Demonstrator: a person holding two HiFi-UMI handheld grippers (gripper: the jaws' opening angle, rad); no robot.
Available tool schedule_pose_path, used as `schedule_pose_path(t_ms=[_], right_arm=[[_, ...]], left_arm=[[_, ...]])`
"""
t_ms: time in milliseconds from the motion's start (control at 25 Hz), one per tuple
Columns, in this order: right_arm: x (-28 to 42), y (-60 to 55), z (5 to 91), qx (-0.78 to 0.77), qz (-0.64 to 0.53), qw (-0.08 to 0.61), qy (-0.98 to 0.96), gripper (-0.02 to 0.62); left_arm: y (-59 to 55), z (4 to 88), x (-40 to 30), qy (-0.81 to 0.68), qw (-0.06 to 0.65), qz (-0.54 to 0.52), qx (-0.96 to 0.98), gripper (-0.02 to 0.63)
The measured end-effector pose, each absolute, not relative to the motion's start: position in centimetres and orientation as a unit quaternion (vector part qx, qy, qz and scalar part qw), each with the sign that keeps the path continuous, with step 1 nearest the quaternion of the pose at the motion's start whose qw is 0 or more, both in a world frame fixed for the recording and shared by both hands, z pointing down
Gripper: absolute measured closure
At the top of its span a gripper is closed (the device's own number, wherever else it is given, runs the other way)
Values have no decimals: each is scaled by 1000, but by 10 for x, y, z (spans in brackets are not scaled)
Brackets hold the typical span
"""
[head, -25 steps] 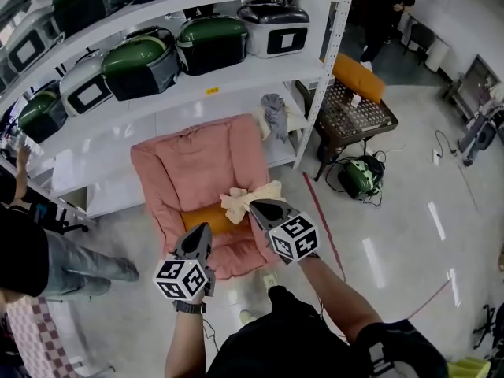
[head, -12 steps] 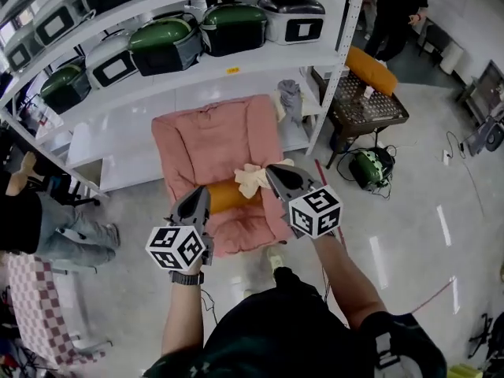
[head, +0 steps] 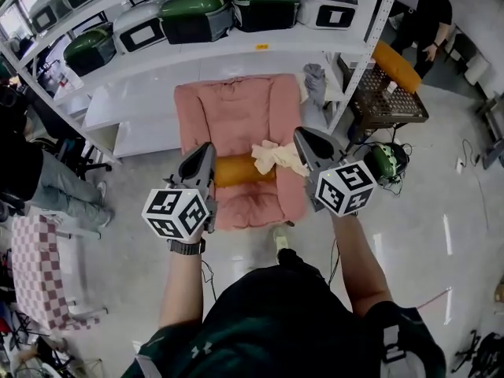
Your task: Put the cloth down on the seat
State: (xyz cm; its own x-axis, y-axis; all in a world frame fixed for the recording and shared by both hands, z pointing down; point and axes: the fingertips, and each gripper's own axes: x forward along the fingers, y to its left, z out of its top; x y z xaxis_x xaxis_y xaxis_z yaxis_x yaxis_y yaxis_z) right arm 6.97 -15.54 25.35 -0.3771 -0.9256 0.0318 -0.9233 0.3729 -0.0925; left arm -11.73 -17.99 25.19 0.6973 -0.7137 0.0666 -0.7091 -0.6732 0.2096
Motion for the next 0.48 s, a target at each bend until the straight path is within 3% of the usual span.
schedule_pose_path(t_ms=[480], right_arm=[[69,-147,250,-572,-26,6,820,591]], left_arm=[[-176,249,-130,-402,92,-6,911,601]])
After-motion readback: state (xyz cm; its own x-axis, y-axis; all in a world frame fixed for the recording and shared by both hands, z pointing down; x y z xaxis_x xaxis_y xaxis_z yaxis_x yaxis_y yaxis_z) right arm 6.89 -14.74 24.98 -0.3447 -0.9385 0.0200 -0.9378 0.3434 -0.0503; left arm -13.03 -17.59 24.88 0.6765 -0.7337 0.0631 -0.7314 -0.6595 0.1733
